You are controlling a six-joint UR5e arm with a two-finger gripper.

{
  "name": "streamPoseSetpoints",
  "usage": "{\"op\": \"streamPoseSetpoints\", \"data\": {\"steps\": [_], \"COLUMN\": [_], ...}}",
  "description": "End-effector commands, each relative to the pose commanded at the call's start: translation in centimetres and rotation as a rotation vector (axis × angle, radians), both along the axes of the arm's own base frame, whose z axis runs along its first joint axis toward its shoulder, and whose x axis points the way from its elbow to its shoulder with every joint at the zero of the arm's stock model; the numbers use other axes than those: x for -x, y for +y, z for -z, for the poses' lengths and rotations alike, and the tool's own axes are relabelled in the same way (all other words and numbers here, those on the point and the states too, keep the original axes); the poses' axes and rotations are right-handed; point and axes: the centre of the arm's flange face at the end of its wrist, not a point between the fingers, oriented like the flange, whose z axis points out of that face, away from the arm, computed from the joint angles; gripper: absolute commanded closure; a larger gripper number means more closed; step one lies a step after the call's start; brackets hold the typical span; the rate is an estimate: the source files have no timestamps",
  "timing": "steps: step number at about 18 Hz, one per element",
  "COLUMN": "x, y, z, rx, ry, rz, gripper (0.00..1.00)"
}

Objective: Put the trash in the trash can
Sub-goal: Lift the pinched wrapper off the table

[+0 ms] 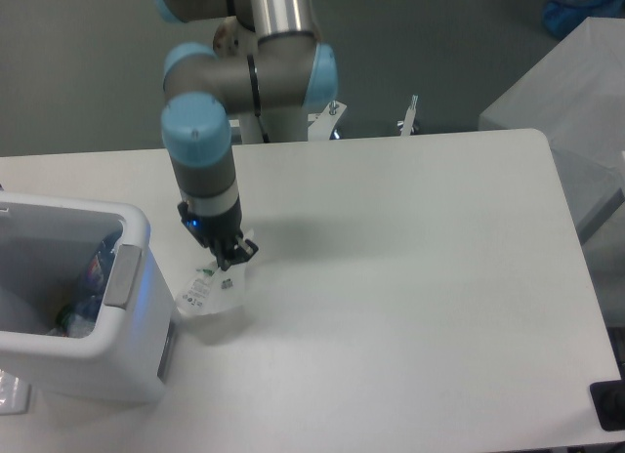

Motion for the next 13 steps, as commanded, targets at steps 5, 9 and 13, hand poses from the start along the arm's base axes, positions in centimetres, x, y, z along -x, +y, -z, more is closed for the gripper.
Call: {"op": "streamPoseSetpoints", "data": {"steps": [5, 9, 13], "x": [2.4, 5.2, 8.2], "y": [-0.3, 0.0, 0.9], "z": [-5.9, -11.0, -17.3], "rx": [-0.098, -0.194, -0.366], "ry": [0.074, 0.118, 0.084], "rz": [-0.034, -0.072, -0.129], "gripper": [1.00, 1.00, 1.00]}}
